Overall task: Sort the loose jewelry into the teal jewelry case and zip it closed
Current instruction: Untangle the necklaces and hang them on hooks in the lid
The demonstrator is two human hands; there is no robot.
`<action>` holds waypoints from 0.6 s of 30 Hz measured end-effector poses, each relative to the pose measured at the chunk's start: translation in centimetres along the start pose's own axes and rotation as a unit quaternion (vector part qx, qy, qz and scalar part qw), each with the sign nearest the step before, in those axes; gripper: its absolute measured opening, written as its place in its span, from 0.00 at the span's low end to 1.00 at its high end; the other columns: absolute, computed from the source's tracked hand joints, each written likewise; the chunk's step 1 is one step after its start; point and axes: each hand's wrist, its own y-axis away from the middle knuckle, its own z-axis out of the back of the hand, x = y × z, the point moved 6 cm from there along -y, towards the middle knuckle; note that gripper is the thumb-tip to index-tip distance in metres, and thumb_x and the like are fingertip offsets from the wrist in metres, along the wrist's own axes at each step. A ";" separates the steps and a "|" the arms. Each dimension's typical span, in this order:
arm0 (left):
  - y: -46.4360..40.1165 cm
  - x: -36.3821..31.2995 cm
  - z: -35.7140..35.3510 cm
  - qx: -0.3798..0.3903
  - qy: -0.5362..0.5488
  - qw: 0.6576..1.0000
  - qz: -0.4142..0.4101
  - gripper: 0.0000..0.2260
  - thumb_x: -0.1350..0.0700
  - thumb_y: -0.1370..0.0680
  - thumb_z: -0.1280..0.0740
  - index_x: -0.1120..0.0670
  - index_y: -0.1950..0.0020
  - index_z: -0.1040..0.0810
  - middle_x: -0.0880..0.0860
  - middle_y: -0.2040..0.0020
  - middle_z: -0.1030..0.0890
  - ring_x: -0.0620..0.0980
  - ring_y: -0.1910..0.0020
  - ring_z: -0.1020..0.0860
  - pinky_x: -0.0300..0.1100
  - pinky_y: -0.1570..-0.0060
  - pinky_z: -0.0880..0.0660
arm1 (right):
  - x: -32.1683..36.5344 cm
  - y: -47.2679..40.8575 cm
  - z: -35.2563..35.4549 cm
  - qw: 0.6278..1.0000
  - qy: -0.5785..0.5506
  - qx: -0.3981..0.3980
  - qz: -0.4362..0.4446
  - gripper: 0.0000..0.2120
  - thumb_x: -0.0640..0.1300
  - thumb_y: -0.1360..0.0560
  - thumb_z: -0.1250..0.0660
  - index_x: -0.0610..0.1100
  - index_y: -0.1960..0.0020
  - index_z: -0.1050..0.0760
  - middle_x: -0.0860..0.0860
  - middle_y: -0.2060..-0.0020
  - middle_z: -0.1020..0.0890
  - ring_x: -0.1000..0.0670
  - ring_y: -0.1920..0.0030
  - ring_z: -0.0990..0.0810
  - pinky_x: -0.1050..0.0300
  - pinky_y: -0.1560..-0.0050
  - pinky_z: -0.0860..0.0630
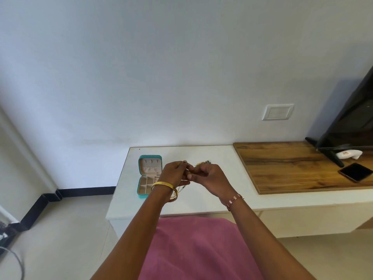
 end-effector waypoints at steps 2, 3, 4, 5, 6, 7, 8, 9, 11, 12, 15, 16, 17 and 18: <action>0.0 0.2 0.2 0.001 -0.007 1.000 -0.002 0.15 0.57 0.20 0.44 0.56 0.63 0.23 0.52 0.73 0.23 0.48 0.69 0.24 0.35 0.66 0.24 | -0.2 0.1 0.2 1.000 -0.006 -0.013 -0.001 0.03 0.36 0.30 0.30 0.36 0.57 0.20 0.50 0.66 0.20 0.56 0.65 0.23 0.71 0.63 0.29; 0.0 0.3 0.2 0.003 -0.011 1.000 -0.002 0.15 0.57 0.20 0.43 0.55 0.63 0.23 0.50 0.75 0.22 0.47 0.70 0.23 0.34 0.67 0.24 | -0.4 0.2 0.2 1.000 -0.009 -0.017 -0.002 0.03 0.35 0.29 0.30 0.35 0.57 0.20 0.50 0.67 0.21 0.56 0.66 0.24 0.71 0.64 0.29; 0.0 0.4 0.3 0.004 -0.016 1.000 -0.002 0.14 0.57 0.20 0.43 0.55 0.63 0.23 0.48 0.76 0.22 0.45 0.71 0.23 0.34 0.67 0.24 | -0.5 0.2 0.3 1.000 -0.008 -0.016 -0.002 0.02 0.35 0.29 0.31 0.35 0.57 0.21 0.49 0.67 0.21 0.56 0.67 0.25 0.71 0.64 0.29; 0.0 0.5 0.3 0.004 -0.020 1.000 -0.002 0.14 0.57 0.20 0.43 0.55 0.63 0.22 0.48 0.75 0.22 0.43 0.73 0.23 0.34 0.67 0.24 | -0.6 0.3 0.3 1.000 -0.008 -0.013 -0.004 0.01 0.35 0.29 0.31 0.36 0.58 0.21 0.48 0.67 0.21 0.56 0.67 0.25 0.71 0.64 0.29; -0.1 0.6 0.3 0.003 -0.024 1.000 -0.004 0.14 0.57 0.20 0.42 0.54 0.63 0.22 0.50 0.73 0.22 0.42 0.73 0.22 0.34 0.67 0.24 | -0.6 0.3 0.3 1.000 -0.010 -0.010 -0.008 0.01 0.34 0.28 0.32 0.37 0.58 0.22 0.47 0.67 0.21 0.54 0.66 0.25 0.69 0.62 0.28; -0.1 0.7 0.3 0.003 -0.026 1.000 -0.007 0.14 0.57 0.20 0.42 0.54 0.63 0.22 0.51 0.71 0.22 0.42 0.73 0.22 0.34 0.66 0.24 | -0.7 0.3 0.3 1.000 -0.015 -0.008 -0.013 0.02 0.35 0.27 0.33 0.38 0.59 0.23 0.47 0.66 0.21 0.52 0.65 0.24 0.65 0.60 0.27; -0.1 0.7 0.2 0.003 -0.027 1.000 -0.010 0.14 0.57 0.21 0.41 0.54 0.63 0.22 0.52 0.70 0.22 0.42 0.72 0.22 0.34 0.66 0.23 | -0.7 0.4 0.4 1.000 -0.021 -0.008 -0.018 0.04 0.35 0.27 0.34 0.39 0.60 0.24 0.47 0.66 0.21 0.51 0.64 0.24 0.62 0.59 0.26; -0.1 0.7 0.2 0.005 -0.026 1.000 -0.013 0.13 0.57 0.21 0.41 0.54 0.63 0.22 0.53 0.69 0.23 0.43 0.72 0.22 0.34 0.66 0.23 | -0.7 0.4 0.5 0.999 -0.029 -0.009 -0.022 0.06 0.35 0.26 0.35 0.41 0.61 0.25 0.47 0.66 0.21 0.50 0.64 0.23 0.60 0.58 0.26; -0.1 0.8 0.2 0.007 -0.017 1.000 -0.014 0.13 0.57 0.21 0.41 0.54 0.62 0.21 0.53 0.69 0.23 0.43 0.72 0.22 0.33 0.66 0.23 | -0.9 0.4 0.6 0.998 -0.058 -0.009 -0.036 0.08 0.35 0.25 0.37 0.42 0.62 0.27 0.47 0.66 0.20 0.51 0.63 0.22 0.59 0.57 0.25; -0.1 0.8 0.2 0.008 -0.007 1.000 -0.010 0.13 0.57 0.21 0.41 0.54 0.62 0.21 0.52 0.70 0.23 0.43 0.72 0.22 0.34 0.66 0.23 | -1.1 0.4 0.6 0.995 -0.089 -0.007 -0.046 0.09 0.35 0.25 0.39 0.42 0.63 0.28 0.46 0.65 0.19 0.51 0.63 0.21 0.58 0.56 0.25; 0.0 1.3 0.0 0.020 0.068 0.997 0.027 0.13 0.57 0.21 0.41 0.57 0.61 0.21 0.51 0.74 0.25 0.44 0.76 0.25 0.36 0.68 0.24 | -1.4 0.3 0.4 0.975 -0.211 -0.003 -0.066 0.09 0.34 0.24 0.42 0.41 0.62 0.29 0.42 0.64 0.18 0.48 0.62 0.20 0.56 0.56 0.25; 0.0 1.4 -0.2 0.027 0.098 0.994 0.040 0.13 0.58 0.21 0.41 0.58 0.62 0.21 0.51 0.75 0.26 0.44 0.78 0.27 0.36 0.70 0.26 | -1.3 0.2 0.3 0.967 -0.246 0.002 -0.068 0.09 0.34 0.24 0.43 0.40 0.61 0.29 0.42 0.65 0.19 0.47 0.63 0.20 0.55 0.56 0.24; 0.1 1.5 -0.3 0.031 0.118 0.991 0.048 0.13 0.58 0.21 0.41 0.59 0.62 0.21 0.51 0.76 0.28 0.44 0.79 0.30 0.36 0.72 0.28 | -1.2 0.2 0.2 0.957 -0.280 0.009 -0.072 0.09 0.35 0.24 0.44 0.40 0.61 0.29 0.42 0.66 0.19 0.47 0.64 0.20 0.54 0.56 0.24; 0.1 1.5 -0.4 0.031 0.118 0.991 0.049 0.13 0.58 0.21 0.41 0.59 0.62 0.21 0.51 0.76 0.29 0.44 0.80 0.32 0.36 0.73 0.30 | -1.2 0.2 0.0 0.946 -0.313 0.015 -0.078 0.09 0.35 0.24 0.44 0.40 0.61 0.29 0.42 0.69 0.20 0.47 0.67 0.21 0.54 0.57 0.24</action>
